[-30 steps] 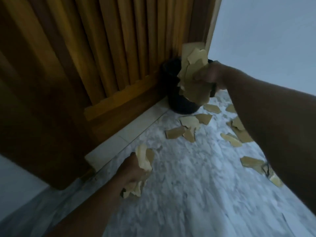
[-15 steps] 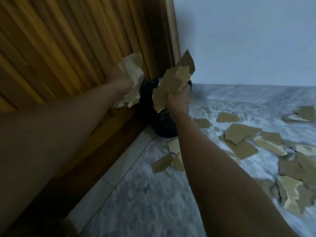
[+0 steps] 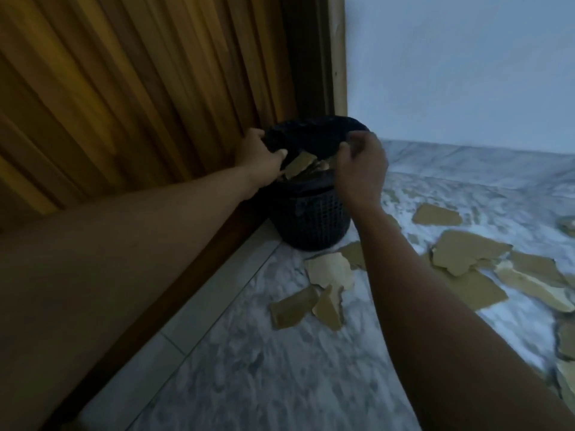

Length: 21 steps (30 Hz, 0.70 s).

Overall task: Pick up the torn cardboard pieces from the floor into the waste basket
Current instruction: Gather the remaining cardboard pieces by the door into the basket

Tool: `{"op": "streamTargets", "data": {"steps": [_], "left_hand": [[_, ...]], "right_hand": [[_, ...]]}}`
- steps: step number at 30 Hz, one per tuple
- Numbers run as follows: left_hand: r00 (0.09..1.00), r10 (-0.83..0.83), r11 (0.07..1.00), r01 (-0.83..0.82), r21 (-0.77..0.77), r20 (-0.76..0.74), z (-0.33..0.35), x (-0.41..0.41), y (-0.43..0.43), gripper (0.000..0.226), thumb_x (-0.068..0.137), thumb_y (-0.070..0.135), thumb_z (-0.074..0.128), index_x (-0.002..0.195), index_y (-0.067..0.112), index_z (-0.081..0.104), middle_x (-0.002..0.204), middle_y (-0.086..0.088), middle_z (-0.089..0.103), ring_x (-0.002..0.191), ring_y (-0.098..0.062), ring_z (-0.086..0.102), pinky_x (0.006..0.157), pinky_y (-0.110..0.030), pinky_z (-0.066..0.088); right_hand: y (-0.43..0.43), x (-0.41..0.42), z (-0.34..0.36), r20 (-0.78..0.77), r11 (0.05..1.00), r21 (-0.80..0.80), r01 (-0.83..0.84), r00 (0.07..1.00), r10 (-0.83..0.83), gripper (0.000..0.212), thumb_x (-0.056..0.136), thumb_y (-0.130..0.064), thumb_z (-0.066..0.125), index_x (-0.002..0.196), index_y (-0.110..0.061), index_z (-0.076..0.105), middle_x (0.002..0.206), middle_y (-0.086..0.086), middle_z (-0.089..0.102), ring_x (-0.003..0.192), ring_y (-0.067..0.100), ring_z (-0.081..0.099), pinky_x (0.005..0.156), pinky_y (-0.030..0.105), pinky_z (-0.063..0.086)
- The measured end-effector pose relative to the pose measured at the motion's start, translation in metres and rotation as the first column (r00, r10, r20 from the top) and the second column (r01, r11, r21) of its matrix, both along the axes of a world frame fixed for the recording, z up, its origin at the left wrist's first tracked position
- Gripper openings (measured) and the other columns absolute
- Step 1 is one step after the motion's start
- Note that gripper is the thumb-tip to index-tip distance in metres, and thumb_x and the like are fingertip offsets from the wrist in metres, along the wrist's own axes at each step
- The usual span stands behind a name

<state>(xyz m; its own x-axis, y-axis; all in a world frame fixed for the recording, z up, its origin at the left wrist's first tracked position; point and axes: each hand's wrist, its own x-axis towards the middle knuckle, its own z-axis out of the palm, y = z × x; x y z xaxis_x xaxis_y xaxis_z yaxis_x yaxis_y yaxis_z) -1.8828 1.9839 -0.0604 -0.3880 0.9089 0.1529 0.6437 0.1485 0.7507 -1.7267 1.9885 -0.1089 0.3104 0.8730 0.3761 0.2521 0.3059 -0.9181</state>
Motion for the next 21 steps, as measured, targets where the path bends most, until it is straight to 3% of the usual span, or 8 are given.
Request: {"op": "streamTargets", "data": {"steps": [3, 5, 8, 10, 12, 14, 16, 21], "left_hand": [[0.942, 0.205, 0.949, -0.125, 0.291, -0.265, -0.046, 0.004, -0.026, 0.037, 0.090, 0.040, 0.061, 0.118, 0.019, 0.050, 0.128, -0.004, 0.046, 0.120, -0.024, 0.044, 0.099, -0.039, 0.037], [0.915, 0.224, 0.942, -0.115, 0.316, -0.334, -0.090, 0.010, -0.047, 0.029, 0.089, 0.044, 0.058, 0.106, 0.021, 0.049, 0.119, -0.003, 0.049, 0.115, -0.024, 0.045, 0.095, -0.041, 0.035], [0.959, -0.086, 0.987, 0.044, -0.157, -0.271, -0.161, 0.012, -0.067, 0.029, 0.091, 0.039, 0.060, 0.110, 0.021, 0.049, 0.117, -0.004, 0.054, 0.112, -0.026, 0.052, 0.091, -0.043, 0.046], [0.902, -0.260, 0.891, 0.086, -0.445, -0.346, -0.197, 0.011, -0.077, 0.038, 0.092, 0.038, 0.057, 0.125, 0.019, 0.048, 0.132, -0.008, 0.049, 0.122, -0.030, 0.046, 0.096, -0.043, 0.044], [0.870, -0.370, 0.775, 0.096, -0.625, -0.325, -0.222, 0.009, -0.085, 0.053, 0.093, 0.040, 0.054, 0.140, 0.021, 0.039, 0.143, -0.009, 0.038, 0.130, -0.032, 0.038, 0.103, -0.044, 0.039], [0.842, -0.461, 0.669, 0.122, -0.733, -0.281, -0.239, 0.006, -0.089, 0.058, 0.094, 0.040, 0.053, 0.145, 0.020, 0.033, 0.146, -0.012, 0.034, 0.130, -0.034, 0.038, 0.105, -0.047, 0.039], [0.835, -0.481, 0.656, 0.139, -0.742, -0.268, -0.245, 0.003, -0.088, 0.052, 0.094, 0.038, 0.055, 0.140, 0.017, 0.041, 0.143, -0.013, 0.039, 0.126, -0.033, 0.044, 0.103, -0.042, 0.042], [0.766, -0.610, 0.518, 0.194, -0.833, -0.201, -0.243, -0.003, -0.081, 0.061, 0.090, 0.031, 0.066, 0.137, 0.000, 0.044, 0.140, -0.018, 0.049, 0.125, -0.031, 0.051, 0.100, -0.035, 0.042]], "right_hand": [[-0.005, 0.016, -0.039, -0.101, 0.981, -0.166, 0.101, 0.988, -0.119, 0.020, 0.094, -0.021, 0.054, 0.112, -0.013, 0.058, 0.089, -0.003, 0.060, 0.088, 0.016, 0.062, 0.081, 0.032, 0.051], [-0.012, 0.025, -0.081, 0.005, 0.937, -0.338, 0.095, 0.995, -0.099, 0.022, 0.095, -0.023, 0.053, 0.114, -0.012, 0.058, 0.095, 0.002, 0.063, 0.088, 0.019, 0.061, 0.076, 0.035, 0.050], [-0.032, 0.028, -0.143, 0.290, 0.827, -0.552, -0.109, 0.905, 0.312, 0.031, 0.094, -0.023, 0.057, 0.123, -0.013, 0.059, 0.120, 0.014, 0.062, 0.102, 0.024, 0.058, 0.083, 0.032, 0.046], [-0.045, 0.026, -0.166, 0.441, 0.740, -0.637, -0.216, 0.685, 0.580, 0.047, 0.093, -0.023, 0.060, 0.139, -0.015, 0.051, 0.136, 0.019, 0.051, 0.126, 0.032, 0.050, 0.103, 0.039, 0.042], [-0.057, 0.023, -0.175, 0.507, 0.651, -0.713, -0.260, 0.451, 0.735, 0.059, 0.095, -0.028, 0.058, 0.150, -0.025, 0.036, 0.145, 0.019, 0.040, 0.131, 0.037, 0.043, 0.107, 0.042, 0.039], [-0.068, 0.025, -0.180, 0.554, 0.604, -0.759, -0.243, 0.245, 0.795, 0.058, 0.096, -0.034, 0.056, 0.150, -0.035, 0.034, 0.145, 0.011, 0.034, 0.128, 0.035, 0.039, 0.103, 0.046, 0.042], [-0.079, 0.036, -0.183, 0.588, 0.597, -0.776, -0.203, 0.111, 0.801, 0.051, 0.095, -0.038, 0.056, 0.144, -0.037, 0.044, 0.141, 0.006, 0.036, 0.123, 0.029, 0.039, 0.097, 0.045, 0.045], [-0.098, 0.071, -0.182, 0.727, 0.719, -0.672, -0.177, 0.031, 0.686, 0.044, 0.089, -0.044, 0.064, 0.125, -0.020, 0.059, 0.124, 0.007, 0.051, 0.109, 0.025, 0.051, 0.087, 0.043, 0.051]]}}
